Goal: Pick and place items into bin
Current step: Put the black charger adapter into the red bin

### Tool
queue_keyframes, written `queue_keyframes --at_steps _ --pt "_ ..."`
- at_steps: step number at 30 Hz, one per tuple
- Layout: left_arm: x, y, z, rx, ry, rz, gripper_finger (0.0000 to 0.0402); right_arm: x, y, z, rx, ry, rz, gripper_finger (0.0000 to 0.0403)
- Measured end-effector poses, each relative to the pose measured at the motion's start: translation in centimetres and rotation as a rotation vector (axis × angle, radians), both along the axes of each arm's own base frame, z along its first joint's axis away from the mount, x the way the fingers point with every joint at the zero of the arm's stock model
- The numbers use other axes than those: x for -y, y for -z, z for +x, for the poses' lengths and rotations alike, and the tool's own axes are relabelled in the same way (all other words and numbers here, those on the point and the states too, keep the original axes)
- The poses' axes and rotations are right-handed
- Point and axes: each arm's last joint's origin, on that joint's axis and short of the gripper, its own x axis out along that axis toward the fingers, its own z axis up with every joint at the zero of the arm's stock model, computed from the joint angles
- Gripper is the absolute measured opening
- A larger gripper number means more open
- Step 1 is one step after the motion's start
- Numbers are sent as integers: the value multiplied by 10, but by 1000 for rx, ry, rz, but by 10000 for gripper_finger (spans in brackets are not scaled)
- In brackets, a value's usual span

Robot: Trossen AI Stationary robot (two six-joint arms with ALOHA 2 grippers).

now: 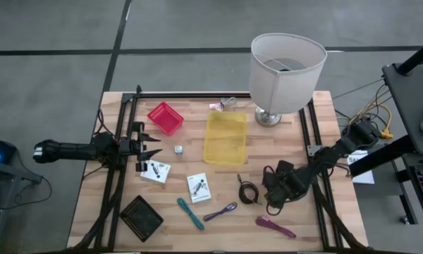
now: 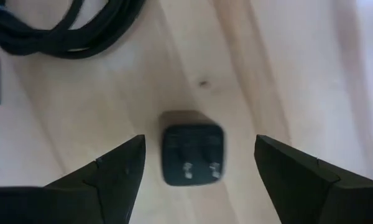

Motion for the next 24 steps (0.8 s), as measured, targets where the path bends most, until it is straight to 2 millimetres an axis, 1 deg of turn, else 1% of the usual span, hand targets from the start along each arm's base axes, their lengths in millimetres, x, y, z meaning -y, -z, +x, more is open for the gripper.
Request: queue_keyframes --at_steps 10,13,18,24 --pt "0 0 0 1 0 0 135 2 5 -3 -8 -3 5 284" --pt "0 0 0 0 0 0 135 2 7 -3 -7 -3 4 274" --pt "0 0 0 1 0 0 135 2 9 -4 -4 -15 6 237" --pt "0 0 0 1 0 0 135 2 9 -3 -3 -42 3 172"
